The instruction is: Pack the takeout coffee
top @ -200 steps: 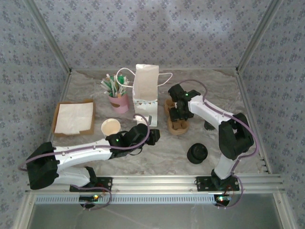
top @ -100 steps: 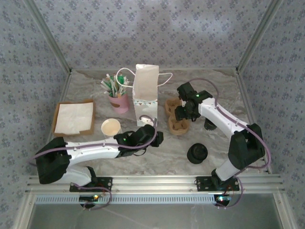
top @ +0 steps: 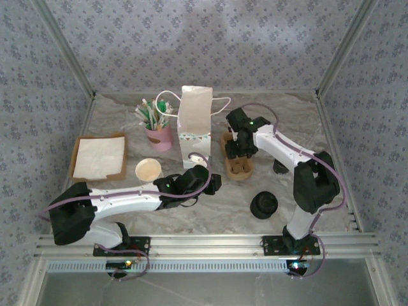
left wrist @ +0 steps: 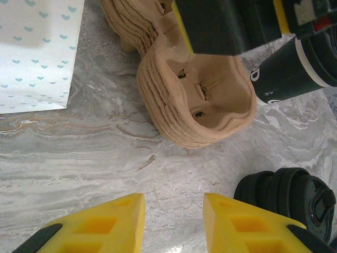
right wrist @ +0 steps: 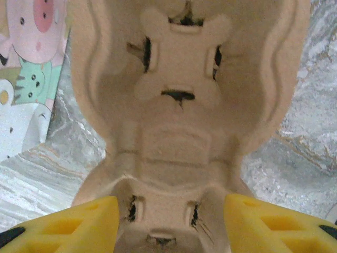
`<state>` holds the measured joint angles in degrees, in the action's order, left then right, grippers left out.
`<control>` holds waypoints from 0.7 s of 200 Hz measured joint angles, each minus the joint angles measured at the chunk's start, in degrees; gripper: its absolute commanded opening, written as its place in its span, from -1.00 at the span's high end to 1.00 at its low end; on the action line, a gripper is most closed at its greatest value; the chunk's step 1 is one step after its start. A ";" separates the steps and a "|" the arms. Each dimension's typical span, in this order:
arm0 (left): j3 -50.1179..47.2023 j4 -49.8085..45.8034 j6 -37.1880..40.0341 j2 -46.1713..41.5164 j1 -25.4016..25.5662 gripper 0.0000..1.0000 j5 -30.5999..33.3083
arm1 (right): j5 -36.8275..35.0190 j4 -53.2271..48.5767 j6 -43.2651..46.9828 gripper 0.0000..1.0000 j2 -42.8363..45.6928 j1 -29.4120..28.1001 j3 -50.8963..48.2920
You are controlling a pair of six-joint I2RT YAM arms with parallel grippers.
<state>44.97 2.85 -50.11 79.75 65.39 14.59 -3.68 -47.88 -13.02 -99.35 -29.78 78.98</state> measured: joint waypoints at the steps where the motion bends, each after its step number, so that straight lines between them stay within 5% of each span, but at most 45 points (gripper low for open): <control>1: 0.00 0.00 0.00 0.00 0.00 0.30 0.00 | 0.00 0.00 0.02 -0.11 -0.04 0.00 0.04; 140: -0.02 0.00 0.17 -0.20 0.00 0.28 0.02 | -0.44 -0.42 0.02 0.06 -3.82 -0.15 2.40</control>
<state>44.95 2.85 -49.93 79.55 65.39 14.61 -4.12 -48.29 -12.99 -103.18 -29.93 81.38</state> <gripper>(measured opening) 0.362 0.478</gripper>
